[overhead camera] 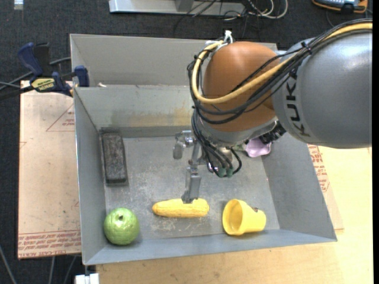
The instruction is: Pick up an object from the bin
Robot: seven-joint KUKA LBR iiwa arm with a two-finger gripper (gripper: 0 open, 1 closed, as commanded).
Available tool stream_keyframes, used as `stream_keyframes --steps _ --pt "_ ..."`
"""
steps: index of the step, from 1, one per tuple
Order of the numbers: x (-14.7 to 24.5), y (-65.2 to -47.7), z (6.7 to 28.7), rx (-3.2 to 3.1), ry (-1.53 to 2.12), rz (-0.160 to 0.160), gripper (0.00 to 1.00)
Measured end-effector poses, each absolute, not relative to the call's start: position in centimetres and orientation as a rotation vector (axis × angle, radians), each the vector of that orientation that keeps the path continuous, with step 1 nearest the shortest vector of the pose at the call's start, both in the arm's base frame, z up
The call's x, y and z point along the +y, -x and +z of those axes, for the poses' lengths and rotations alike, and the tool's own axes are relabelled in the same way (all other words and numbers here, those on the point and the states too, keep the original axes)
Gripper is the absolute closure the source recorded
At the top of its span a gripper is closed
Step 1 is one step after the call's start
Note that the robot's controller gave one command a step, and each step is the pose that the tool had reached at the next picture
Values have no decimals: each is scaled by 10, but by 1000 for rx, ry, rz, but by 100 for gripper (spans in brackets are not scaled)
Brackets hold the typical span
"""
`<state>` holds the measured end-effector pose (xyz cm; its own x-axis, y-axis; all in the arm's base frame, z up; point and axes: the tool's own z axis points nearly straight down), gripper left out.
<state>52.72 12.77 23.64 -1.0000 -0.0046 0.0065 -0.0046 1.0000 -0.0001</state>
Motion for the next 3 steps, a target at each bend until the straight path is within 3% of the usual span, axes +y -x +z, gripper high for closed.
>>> stream_keyframes --steps 1,2,3 --pt "127 -528 241 -3142 -1 -2 0" --pt "85 -503 164 -3137 -90 -2 0" --pt "75 -498 136 -3133 -108 -1 0"
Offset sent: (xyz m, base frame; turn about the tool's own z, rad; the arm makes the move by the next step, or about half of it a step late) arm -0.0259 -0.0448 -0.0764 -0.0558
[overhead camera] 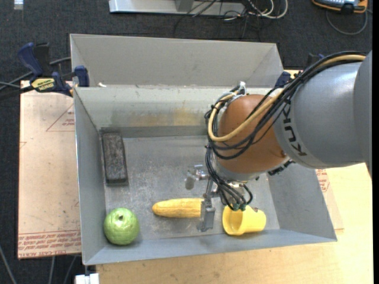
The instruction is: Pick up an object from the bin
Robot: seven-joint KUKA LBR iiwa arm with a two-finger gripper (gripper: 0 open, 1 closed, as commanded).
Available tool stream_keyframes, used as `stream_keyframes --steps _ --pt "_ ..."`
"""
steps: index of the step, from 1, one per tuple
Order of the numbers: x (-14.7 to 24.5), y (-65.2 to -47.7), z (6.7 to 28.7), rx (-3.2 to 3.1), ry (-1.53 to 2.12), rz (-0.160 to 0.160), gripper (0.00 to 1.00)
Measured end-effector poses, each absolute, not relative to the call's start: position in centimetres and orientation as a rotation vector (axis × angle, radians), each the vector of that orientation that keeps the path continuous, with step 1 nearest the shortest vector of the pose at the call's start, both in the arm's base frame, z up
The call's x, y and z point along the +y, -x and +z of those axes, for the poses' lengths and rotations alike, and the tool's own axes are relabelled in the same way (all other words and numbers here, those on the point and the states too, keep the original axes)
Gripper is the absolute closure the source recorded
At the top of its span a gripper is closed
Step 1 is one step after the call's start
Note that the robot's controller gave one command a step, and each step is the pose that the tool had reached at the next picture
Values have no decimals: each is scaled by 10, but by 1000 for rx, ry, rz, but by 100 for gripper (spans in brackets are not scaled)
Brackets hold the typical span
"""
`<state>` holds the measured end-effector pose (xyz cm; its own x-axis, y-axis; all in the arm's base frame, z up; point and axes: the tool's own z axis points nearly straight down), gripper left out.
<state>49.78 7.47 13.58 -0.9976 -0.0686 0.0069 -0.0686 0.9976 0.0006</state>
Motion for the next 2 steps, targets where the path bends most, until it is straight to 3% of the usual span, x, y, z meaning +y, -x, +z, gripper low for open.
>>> stream_keyframes --steps 1,2 --pt "90 -505 130 -3137 129 -3 0" --pt "89 -499 77 -3138 80 -2 0"
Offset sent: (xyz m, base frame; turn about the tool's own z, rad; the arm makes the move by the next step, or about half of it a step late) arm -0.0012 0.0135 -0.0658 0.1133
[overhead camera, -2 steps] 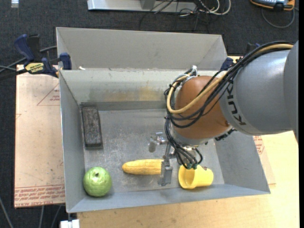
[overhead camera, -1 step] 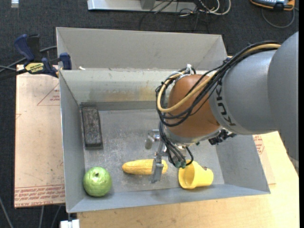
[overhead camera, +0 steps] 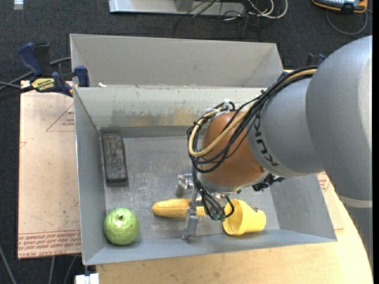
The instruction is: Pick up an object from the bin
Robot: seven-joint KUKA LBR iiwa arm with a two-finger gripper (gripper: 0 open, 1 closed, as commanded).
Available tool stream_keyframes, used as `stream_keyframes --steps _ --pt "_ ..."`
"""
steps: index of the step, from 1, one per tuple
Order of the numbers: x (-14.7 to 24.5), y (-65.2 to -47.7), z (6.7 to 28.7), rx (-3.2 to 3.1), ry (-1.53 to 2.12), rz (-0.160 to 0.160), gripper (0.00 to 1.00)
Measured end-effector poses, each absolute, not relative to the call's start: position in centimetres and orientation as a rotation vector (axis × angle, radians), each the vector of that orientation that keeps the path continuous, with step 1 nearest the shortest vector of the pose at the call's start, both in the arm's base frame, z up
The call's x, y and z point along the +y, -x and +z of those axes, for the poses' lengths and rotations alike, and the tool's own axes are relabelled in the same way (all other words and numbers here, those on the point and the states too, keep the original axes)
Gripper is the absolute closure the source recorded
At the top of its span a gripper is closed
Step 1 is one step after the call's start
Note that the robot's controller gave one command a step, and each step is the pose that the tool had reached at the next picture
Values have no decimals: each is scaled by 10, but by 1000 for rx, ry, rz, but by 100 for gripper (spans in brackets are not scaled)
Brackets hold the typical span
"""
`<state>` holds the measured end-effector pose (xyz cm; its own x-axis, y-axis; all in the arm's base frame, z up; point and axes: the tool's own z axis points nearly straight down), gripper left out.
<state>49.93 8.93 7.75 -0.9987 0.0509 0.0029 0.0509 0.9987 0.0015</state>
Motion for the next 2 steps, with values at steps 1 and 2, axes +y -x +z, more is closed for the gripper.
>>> stream_keyframes --steps 1,2 --pt "106 -505 70 -3125 314 -6 100" --pt "105 -505 70 -3125 315 -6 100"
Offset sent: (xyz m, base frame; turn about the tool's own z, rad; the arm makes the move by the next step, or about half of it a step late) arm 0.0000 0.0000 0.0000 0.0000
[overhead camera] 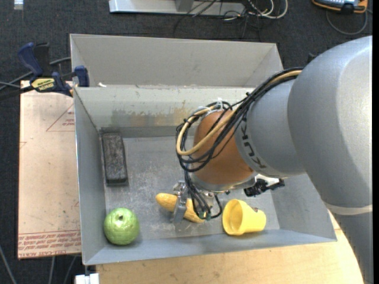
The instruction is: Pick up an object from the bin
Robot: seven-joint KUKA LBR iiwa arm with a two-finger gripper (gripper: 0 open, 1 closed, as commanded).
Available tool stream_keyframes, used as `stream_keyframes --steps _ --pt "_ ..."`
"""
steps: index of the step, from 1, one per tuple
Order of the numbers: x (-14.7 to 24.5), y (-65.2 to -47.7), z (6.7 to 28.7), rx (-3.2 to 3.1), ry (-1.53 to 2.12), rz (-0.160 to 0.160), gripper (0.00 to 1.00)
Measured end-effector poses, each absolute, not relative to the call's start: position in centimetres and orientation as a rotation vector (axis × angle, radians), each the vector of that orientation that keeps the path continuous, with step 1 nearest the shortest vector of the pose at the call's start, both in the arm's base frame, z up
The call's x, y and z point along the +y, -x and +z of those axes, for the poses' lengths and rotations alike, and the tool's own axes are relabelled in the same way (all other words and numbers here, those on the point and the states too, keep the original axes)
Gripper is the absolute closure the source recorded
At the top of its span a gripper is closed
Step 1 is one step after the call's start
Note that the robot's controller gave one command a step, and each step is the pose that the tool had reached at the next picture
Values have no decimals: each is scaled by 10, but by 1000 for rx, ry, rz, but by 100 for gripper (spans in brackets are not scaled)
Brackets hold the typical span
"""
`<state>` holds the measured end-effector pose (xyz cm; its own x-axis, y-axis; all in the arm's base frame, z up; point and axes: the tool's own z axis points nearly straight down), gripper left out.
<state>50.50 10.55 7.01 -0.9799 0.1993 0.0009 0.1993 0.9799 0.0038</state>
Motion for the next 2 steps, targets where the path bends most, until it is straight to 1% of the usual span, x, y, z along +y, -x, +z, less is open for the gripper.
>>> stream_keyframes --steps 1,2 --pt "105 -504 72 -3124 314 -6 100" --pt "105 -503 83 -3117 314 -3 100"
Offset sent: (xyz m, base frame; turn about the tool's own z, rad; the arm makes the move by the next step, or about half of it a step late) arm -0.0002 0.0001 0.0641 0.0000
